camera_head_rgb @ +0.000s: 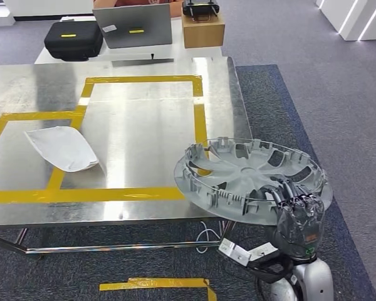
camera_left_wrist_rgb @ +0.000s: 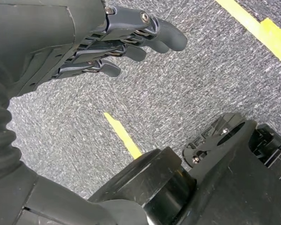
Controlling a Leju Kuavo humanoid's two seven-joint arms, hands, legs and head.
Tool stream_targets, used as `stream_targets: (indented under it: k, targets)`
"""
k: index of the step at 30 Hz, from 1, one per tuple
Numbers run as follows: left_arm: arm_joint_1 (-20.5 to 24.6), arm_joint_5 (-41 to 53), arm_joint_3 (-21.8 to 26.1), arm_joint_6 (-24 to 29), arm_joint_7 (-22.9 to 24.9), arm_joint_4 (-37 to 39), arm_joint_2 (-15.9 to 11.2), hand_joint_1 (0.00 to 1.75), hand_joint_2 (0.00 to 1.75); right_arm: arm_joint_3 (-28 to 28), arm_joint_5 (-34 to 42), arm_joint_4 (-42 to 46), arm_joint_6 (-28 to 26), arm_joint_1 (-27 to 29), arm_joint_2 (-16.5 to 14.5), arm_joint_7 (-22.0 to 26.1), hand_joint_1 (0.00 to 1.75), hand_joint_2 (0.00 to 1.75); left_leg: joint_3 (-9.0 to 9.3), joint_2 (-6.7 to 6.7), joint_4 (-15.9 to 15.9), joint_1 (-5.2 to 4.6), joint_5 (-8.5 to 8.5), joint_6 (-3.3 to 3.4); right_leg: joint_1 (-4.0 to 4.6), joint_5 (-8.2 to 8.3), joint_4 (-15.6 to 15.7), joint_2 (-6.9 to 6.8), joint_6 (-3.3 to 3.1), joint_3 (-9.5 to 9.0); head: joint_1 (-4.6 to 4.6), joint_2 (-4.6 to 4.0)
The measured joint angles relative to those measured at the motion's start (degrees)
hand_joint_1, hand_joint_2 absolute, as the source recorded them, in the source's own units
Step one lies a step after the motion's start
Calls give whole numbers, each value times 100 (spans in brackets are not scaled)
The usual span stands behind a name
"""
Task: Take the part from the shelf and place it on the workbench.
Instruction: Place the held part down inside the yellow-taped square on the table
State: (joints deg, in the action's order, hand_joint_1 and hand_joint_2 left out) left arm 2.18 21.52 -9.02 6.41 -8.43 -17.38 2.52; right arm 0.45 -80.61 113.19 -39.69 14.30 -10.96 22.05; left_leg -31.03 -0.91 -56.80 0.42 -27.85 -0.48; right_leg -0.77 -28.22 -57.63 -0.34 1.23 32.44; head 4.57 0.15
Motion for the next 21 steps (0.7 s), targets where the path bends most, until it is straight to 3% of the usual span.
stream_targets:
  k: [7,12,21]
  targets:
    - [32,45,-95,-15,37,13,-51,0,175,500,-440,-351,0,-335,527,-592,175,175,-2,0,-1,0,0,0,-1,2,0,1,0,1,1,0]
    - [77,79,-153,-82,73,34,-81,0,175,1477,-897,-347,-2,-850,1135,-1234,175,175,-2,-1,-2,0,2,-1,0,6,-1,1,1,4,1,0]
    - [112,99,-259,-101,111,61,-97,0,175,2559,-944,-248,-2,-1364,1647,-1281,175,175,-4,-1,-3,0,3,-1,0,6,0,-1,1,4,1,0]
